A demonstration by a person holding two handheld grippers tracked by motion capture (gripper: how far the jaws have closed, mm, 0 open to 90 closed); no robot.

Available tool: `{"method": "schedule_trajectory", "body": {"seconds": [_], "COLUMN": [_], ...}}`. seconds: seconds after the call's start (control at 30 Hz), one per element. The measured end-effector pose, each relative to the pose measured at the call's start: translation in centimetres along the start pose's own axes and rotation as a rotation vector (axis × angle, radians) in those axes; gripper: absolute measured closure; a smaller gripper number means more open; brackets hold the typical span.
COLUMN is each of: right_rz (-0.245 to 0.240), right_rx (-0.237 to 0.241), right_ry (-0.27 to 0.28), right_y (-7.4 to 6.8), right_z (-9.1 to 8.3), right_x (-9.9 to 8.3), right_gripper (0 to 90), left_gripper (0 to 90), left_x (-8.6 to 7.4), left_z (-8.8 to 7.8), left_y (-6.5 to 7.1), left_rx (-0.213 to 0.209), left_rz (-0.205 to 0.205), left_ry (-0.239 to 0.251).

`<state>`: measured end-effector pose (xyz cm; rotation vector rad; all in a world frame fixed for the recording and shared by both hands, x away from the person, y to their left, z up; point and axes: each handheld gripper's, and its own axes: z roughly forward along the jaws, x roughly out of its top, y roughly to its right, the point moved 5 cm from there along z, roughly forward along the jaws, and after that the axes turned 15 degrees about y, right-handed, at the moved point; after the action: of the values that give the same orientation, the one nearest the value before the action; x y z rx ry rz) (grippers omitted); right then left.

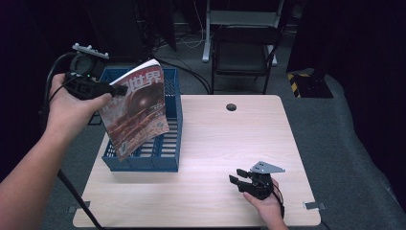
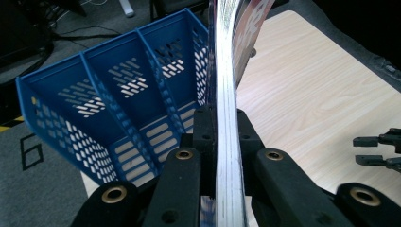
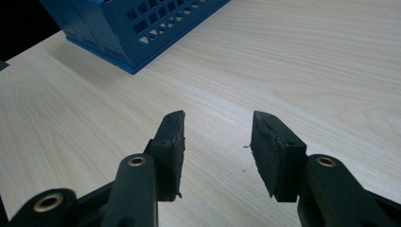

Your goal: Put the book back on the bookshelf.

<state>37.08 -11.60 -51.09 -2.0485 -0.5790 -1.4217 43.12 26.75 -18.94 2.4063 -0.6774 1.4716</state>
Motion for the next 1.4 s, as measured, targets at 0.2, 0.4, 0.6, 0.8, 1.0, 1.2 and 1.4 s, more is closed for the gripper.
{"method": "schedule_trajectory", "body": {"seconds": [0.2,0.4,0.6,0.8,1.0,1.2,1.4], "right_rz": [0.0,0.003,-0.001,0.001,-0.003,-0.001,-0.001], "right_rx": [0.003,0.003,0.002,0.006,0.0,0.0,-0.002], "right_ry": [-0.003,-0.002,-0.005,-0.003,-0.01,-0.011,-0.011], "right_y": [-0.1,-0.1,-0.1,-0.1,-0.1,-0.1,-0.1], "right_z": [0.1,0.1,0.0,0.1,0.1,0.1,0.1], "right_x": [0.0,-0.1,-0.1,-0.1,-0.1,-0.2,-0.2], "right_gripper": [54.9,54.9,54.9,54.9,54.9,54.9,54.9], "left_gripper": [84.1,84.1,84.1,84.1,84.1,84.1,84.1], "left_x": [-0.3,-0.4,-1.0,-1.4,-1.6,-1.8,-2.2], "left_z": [-0.2,-0.6,-0.8,-1.1,-1.5,-1.8,-1.8], "left_y": [-1.1,-2.0,-2.7,-3.6,-4.3,-5.2,-6.0], "left_rx": [0.027,0.054,0.069,0.095,0.114,0.135,0.163], "left_rz": [-0.015,-0.027,-0.033,-0.039,-0.054,-0.069,-0.1], "left_ry": [-0.001,0.0,-0.016,-0.02,-0.013,-0.01,-0.007]}}
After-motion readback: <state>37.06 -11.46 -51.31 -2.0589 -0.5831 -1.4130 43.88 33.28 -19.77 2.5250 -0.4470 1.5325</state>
